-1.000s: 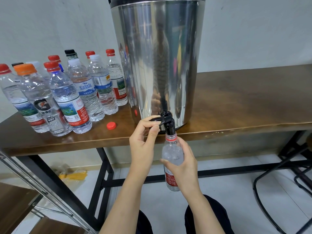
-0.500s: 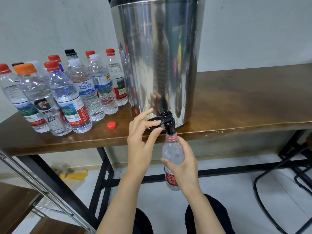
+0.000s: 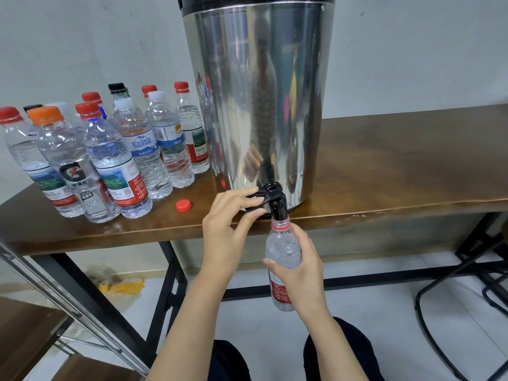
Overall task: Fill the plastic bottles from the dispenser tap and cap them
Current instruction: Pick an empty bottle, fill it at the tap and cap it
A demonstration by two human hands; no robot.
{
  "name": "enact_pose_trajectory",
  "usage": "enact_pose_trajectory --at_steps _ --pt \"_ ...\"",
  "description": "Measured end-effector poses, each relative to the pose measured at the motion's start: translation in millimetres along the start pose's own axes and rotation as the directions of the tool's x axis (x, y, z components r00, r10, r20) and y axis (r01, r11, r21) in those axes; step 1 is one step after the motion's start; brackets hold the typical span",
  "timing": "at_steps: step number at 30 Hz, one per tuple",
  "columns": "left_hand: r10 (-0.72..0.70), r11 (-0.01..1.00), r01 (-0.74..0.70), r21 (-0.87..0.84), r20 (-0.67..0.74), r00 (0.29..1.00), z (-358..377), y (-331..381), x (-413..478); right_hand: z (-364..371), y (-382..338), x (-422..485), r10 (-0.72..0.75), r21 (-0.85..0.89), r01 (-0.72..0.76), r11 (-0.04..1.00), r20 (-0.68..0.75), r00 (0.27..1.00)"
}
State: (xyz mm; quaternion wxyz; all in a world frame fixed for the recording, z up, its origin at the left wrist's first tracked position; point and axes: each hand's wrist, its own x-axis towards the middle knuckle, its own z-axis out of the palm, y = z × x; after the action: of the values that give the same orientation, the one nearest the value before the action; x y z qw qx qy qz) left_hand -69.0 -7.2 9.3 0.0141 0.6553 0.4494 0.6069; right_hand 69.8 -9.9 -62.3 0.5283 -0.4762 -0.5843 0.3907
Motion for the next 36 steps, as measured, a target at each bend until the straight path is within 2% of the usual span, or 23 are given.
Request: enact_pose_trajectory --at_steps 5,13,26,34,36 --pt "0.102 0.992 -0.106 0.064 0.064 0.993 -6.2 -3.6 4.4 0.5 -0.7 0.4 0.009 -0.006 -0.009 1.000 0.007 1.000" --pt "0.245 0.962 -0.263 0.076 0.184 0.952 -12.8 -11.1 11.5 -1.3 -0.2 0.6 0.011 -0.010 -0.011 1.000 0.011 1.000" --pt "0.344 0.902 -0.405 0.150 0.319 0.883 -24.8 -10.3 26.8 -2.8 -1.2 1.3 0.010 -0.003 -0.010 1.000 0.034 0.999" --pt "0.379 0.878 -0.447 0.170 0.324 0.867 -27.0 -1.0 34.7 -3.0 -2.4 0.8 0.007 0.006 -0.008 1.000 0.039 0.999" --pt "0.386 0.868 -0.469 0.167 0.369 0.845 -24.8 9.4 49.5 -3.2 -2.2 1.0 0.002 0.002 -0.002 1.000 0.034 0.999"
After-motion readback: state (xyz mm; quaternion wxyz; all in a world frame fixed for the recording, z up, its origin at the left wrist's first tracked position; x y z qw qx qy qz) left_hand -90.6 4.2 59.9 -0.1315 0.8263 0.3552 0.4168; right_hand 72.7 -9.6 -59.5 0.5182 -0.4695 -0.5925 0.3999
